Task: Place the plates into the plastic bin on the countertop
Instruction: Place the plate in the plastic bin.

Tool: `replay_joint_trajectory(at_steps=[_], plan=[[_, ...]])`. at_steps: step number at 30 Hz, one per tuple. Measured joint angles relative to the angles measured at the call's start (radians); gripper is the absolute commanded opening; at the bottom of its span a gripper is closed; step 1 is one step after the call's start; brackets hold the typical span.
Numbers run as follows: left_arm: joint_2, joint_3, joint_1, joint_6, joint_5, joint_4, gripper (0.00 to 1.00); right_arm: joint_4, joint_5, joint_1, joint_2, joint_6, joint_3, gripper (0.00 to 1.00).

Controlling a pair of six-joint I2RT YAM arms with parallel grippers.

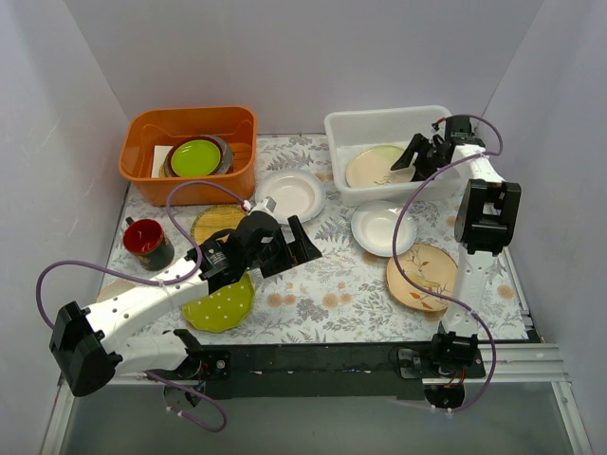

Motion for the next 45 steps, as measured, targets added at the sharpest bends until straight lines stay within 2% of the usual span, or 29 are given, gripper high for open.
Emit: replay_joint_trajectory(at_steps=[7,20,32,45], plan=[[0.000,0.000,0.000,0.000,0.010,0.000,0.98,-0.080,0.117,0.004,0.001,-0.074,0.074,0.85],[-0.028,-0.015,-0.006,-0.001,0.016,-0.002,0.98,-0.137,0.302,0.061,-0.053,-0.134,0.068,0.95],[-0.042,-0.061,-0.017,-0.012,0.014,-0.008,0.98,-0.077,0.348,0.074,-0.451,-0.132,-0.082,0.97],[0.004,-0.088,-0.122,-0.045,-0.021,-0.014,0.98,-0.011,0.316,0.167,-0.887,-0.130,-0.500,0.96]])
